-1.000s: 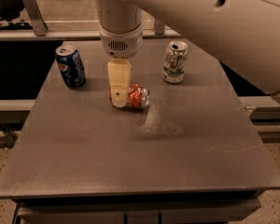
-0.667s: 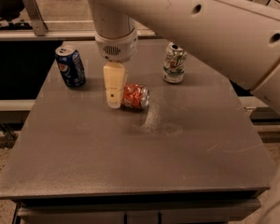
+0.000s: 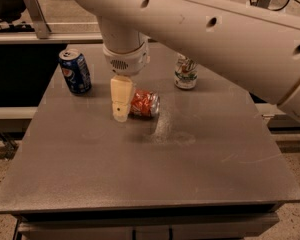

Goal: Place coke can upright

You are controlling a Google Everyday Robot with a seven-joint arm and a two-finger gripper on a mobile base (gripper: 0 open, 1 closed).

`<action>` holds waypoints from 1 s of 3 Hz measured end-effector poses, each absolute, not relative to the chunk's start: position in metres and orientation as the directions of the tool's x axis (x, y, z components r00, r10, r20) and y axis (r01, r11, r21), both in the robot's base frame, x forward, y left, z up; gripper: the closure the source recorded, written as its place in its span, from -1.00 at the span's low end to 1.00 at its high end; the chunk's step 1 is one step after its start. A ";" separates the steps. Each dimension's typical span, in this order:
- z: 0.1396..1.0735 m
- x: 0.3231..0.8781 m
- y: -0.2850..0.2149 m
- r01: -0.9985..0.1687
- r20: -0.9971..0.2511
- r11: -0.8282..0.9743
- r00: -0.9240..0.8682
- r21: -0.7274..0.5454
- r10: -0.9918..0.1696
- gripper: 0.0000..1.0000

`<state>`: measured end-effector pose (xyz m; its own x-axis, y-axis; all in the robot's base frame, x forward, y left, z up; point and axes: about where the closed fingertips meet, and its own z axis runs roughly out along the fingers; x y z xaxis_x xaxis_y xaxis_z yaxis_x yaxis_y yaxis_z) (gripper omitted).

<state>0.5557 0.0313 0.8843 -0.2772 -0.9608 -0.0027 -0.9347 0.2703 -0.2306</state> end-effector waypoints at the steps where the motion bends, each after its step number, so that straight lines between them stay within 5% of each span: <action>1: 0.870 0.551 0.036 -0.942 -0.058 0.270 -0.264 -0.198 -0.963 -1.00; 3: 0.847 0.542 0.037 -0.953 -0.066 0.278 -0.272 -0.124 -0.960 -1.00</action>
Offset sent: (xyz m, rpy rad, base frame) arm -0.0154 0.0061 -0.0418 0.1148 0.1091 0.0049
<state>0.5421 0.0373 0.8473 -0.2717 -0.9602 -0.0655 -0.9525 0.2780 -0.1243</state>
